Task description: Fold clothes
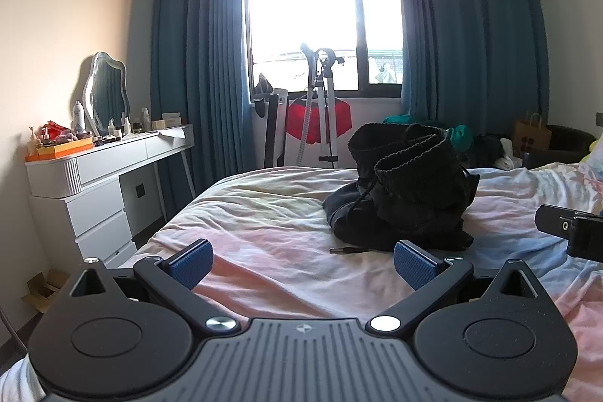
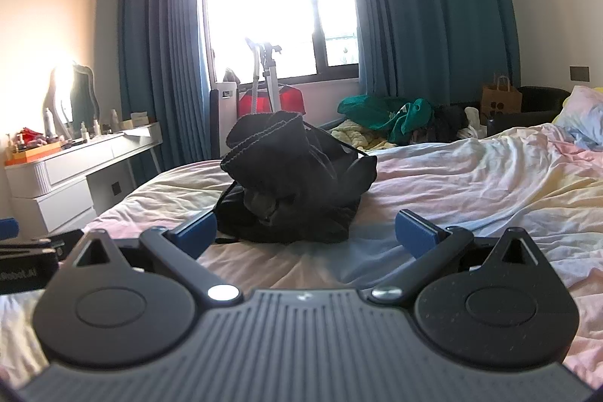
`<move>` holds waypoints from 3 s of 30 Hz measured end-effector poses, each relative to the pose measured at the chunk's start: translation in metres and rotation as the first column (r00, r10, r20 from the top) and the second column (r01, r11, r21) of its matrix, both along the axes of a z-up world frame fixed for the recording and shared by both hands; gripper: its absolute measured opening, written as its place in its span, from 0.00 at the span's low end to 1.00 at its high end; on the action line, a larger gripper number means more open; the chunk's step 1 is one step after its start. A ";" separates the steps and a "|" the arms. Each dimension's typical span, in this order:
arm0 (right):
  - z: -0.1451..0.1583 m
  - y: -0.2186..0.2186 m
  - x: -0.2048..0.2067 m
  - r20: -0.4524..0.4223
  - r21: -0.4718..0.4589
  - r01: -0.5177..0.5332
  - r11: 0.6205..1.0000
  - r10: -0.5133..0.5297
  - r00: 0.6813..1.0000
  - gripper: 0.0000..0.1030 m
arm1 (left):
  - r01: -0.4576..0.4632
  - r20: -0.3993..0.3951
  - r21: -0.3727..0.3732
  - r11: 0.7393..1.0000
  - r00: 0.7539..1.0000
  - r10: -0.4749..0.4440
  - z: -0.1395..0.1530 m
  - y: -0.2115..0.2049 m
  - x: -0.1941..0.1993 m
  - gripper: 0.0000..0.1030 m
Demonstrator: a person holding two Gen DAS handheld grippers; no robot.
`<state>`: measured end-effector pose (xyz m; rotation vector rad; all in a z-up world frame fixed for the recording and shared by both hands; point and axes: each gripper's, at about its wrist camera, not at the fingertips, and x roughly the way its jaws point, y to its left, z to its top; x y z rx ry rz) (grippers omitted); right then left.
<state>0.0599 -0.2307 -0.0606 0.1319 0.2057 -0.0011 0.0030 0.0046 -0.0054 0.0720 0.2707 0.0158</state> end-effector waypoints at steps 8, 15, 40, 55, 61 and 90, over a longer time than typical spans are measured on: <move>-0.001 -0.003 -0.003 0.009 0.016 -0.002 1.000 0.001 1.000 1.00 | 0.003 -0.002 -0.004 1.000 1.000 -0.003 -0.002 0.001 0.000 1.00; 0.001 -0.005 -0.006 0.029 0.046 -0.012 0.999 0.011 1.000 1.00 | 0.018 0.019 -0.009 1.000 1.000 -0.017 0.000 0.002 -0.004 1.00; -0.008 -0.036 0.012 -0.023 0.158 0.000 0.987 0.004 1.000 1.00 | 0.029 0.069 0.056 0.998 0.997 -0.033 0.014 -0.014 0.047 1.00; 0.034 -0.015 0.152 -0.119 0.370 0.063 0.927 -0.019 0.993 0.94 | 0.051 0.111 -0.058 0.997 0.993 -0.044 0.000 0.043 0.050 1.00; 0.033 0.012 0.225 -0.248 0.370 0.238 0.898 -0.152 0.957 0.64 | 0.011 0.041 -0.206 0.979 0.999 -0.002 -0.002 0.091 0.066 1.00; 0.080 -0.009 0.059 -0.070 0.074 0.101 0.992 -0.096 0.993 0.11 | 0.091 -0.004 0.004 0.996 0.996 -0.091 -0.055 0.035 0.080 1.00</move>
